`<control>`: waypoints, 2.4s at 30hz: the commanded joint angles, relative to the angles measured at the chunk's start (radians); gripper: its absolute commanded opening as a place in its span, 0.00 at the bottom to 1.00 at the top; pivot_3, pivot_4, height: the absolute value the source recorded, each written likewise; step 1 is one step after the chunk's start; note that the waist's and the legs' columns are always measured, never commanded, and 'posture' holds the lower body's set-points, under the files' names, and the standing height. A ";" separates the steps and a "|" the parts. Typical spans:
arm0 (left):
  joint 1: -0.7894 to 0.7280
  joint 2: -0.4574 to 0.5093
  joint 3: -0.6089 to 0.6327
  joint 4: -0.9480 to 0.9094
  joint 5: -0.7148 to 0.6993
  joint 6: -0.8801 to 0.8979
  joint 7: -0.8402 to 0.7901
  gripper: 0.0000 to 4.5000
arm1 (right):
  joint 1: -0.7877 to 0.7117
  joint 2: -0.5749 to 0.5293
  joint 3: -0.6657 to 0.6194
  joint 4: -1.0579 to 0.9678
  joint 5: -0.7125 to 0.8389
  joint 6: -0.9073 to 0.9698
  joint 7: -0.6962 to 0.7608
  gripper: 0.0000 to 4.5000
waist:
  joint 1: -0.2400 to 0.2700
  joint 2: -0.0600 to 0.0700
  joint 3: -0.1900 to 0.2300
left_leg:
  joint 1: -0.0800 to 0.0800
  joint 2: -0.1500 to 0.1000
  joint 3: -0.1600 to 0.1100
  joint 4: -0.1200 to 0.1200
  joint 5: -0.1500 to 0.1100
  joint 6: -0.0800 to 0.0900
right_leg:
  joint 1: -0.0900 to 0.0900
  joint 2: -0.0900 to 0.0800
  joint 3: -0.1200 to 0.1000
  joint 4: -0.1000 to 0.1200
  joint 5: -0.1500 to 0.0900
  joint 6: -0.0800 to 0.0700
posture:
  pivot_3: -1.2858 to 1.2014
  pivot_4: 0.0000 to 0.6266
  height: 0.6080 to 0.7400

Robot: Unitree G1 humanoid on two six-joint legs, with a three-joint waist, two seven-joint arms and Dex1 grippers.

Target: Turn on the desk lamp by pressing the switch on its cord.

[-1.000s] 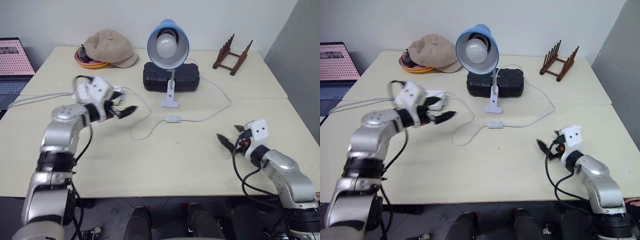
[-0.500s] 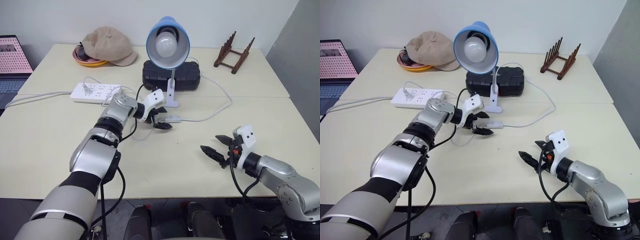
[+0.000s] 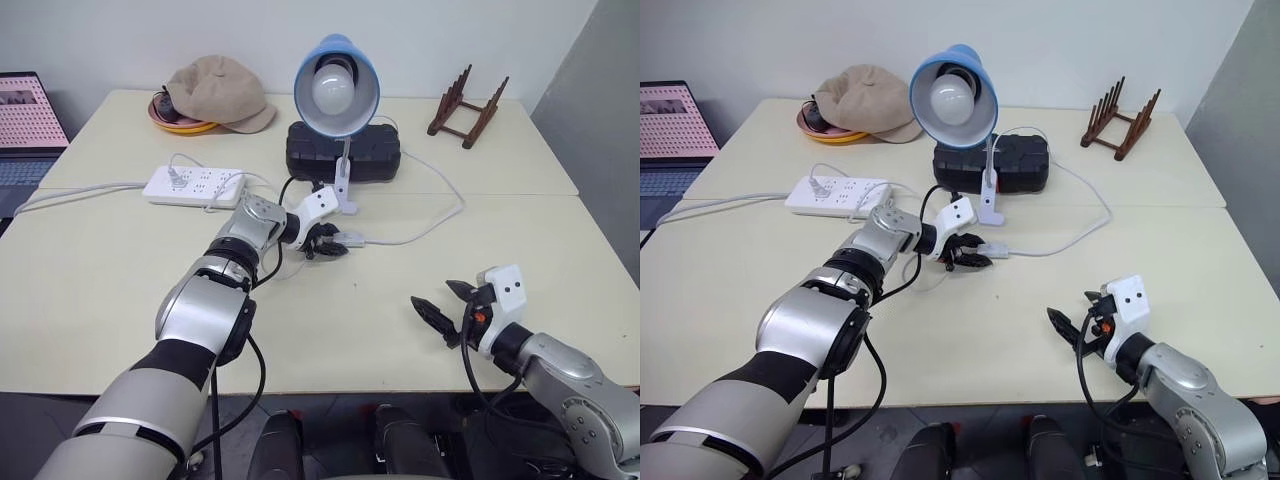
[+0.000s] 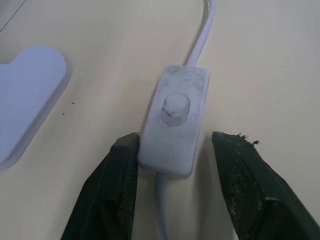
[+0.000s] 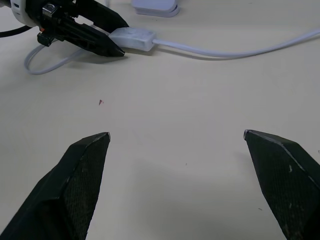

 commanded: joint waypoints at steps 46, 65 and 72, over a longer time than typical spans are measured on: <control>0.627 -0.023 0.087 -1.458 -0.468 0.717 0.236 0.25 | -0.410 0.258 -0.081 0.319 0.927 0.093 -0.643 1.00 | -0.009 0.004 -0.002 | 0.005 0.001 -0.001 0.005 0.001 0.001 | 0.005 0.001 0.001 0.004 0.001 -0.001 | 0.52 0.24 1.00; 0.616 -0.024 0.075 -1.450 -0.496 0.716 0.267 0.25 | -0.391 0.193 -0.043 0.316 0.916 0.054 -0.643 0.14 | -0.008 0.004 -0.002 | 0.004 0.001 -0.001 0.005 0.001 0.001 | 0.005 0.001 0.001 0.002 0.001 -0.001 | 0.52 0.24 1.00; 0.608 -0.017 0.076 -1.440 -0.496 0.712 0.260 0.25 | -0.393 0.174 -0.033 0.317 0.900 0.048 -0.630 0.14 | -0.008 0.004 -0.002 | 0.004 0.001 -0.001 0.005 0.001 0.001 | 0.005 0.001 0.001 0.002 0.000 -0.001 | 0.52 0.24 1.00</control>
